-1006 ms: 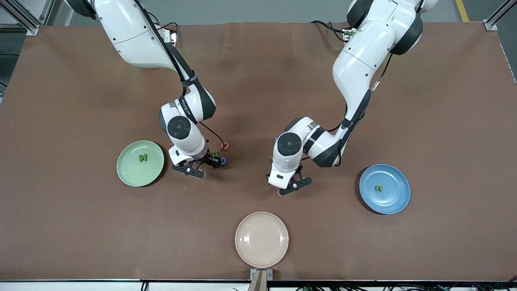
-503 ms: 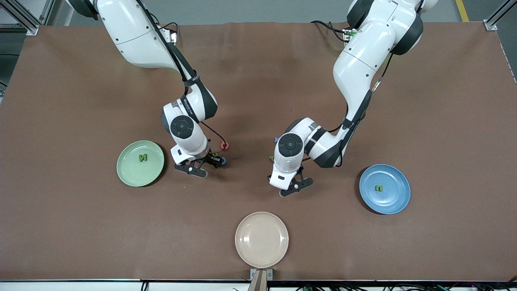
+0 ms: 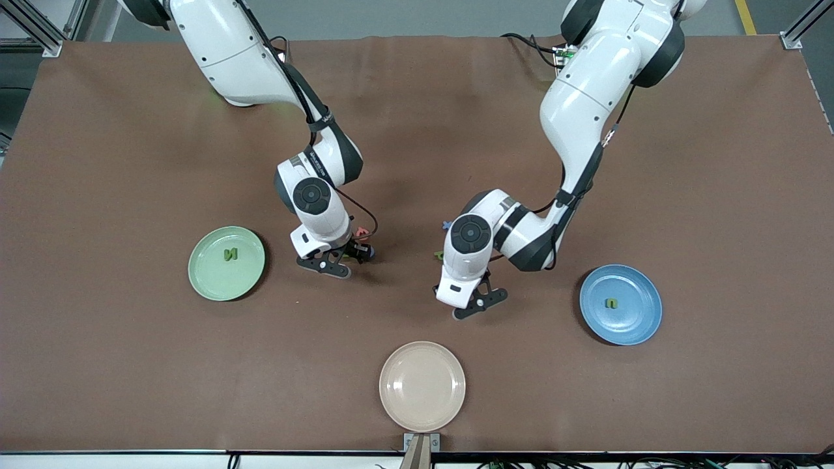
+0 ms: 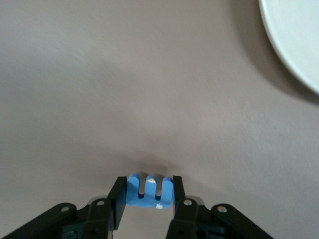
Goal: Sort upper and lower case letters into plates
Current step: 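Place the B on the green plate while the left gripper places m on blue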
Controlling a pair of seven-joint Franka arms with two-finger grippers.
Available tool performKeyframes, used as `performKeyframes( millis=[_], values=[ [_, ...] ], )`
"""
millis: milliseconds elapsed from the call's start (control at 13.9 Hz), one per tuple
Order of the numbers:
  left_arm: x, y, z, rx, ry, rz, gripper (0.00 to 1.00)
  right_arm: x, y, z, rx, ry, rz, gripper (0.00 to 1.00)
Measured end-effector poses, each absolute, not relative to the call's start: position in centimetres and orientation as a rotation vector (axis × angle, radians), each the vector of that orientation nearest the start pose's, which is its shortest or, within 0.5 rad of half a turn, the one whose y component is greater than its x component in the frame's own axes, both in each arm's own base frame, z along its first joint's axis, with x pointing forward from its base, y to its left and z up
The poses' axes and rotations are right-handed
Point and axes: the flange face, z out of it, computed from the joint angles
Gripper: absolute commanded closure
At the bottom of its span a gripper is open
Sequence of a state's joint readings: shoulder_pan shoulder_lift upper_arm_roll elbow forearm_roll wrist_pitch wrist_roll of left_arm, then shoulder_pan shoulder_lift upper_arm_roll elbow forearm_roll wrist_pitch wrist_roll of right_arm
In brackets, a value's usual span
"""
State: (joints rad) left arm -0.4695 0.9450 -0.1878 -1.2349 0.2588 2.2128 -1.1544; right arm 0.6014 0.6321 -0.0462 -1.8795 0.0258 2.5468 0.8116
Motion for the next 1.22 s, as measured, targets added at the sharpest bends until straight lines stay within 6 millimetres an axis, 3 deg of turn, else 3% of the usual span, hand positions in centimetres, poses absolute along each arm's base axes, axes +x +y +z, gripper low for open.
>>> performKeyframes(
  millis=[144,287,431,718,862,934,1077,1149,1221],
  values=[
    [65.2,-38.5,23.8,-3.071,-0.655,-0.146,0.98,54.1,33.7,17.4,-3.107,0.406,-0.06,0.37],
    [66.6,-33.1,27.2,-3.074,-0.568,-0.149,0.98,54.1,33.7,17.5,-3.109,0.403,-0.06,0.39],
    [66.7,-27.1,28.5,-3.058,-0.444,-0.111,0.97,54.1,33.8,17.5,-3.112,0.399,-0.059,0.42],
    [65.9,-15.8,27.2,-3.025,-0.345,-0.007,0.95,53.8,33.9,17.7,-3.119,0.384,-0.061,0.57],
    [65.3,-12.2,25.2,-3.033,-0.348,-0.008,0.92,53.4,33.8,17.8,-3.123,0.38,-0.054,0.65],
    [65.0,-10.6,24.1,-3.028,-0.334,-0.017,0.9,53.2,33.8,17.9,-3.123,0.376,-0.053,0.75],
    [64.4,-6.9,22.4,-2.997,-0.282,-0.049,0.78,52.7,33.8,17.9,-3.126,0.371,-0.049,1.0],
    [64.2,-5.0,21.8,-2.989,-0.254,-0.07,0.67,52.6,33.9,18.0,-3.126,0.37,-0.049,1.0],
    [64.0,-3.6,21.4,-2.989,-0.235,-0.082,0.35,52.6,33.8,18.0,-3.127,0.37,-0.047,1.0]
  ],
)
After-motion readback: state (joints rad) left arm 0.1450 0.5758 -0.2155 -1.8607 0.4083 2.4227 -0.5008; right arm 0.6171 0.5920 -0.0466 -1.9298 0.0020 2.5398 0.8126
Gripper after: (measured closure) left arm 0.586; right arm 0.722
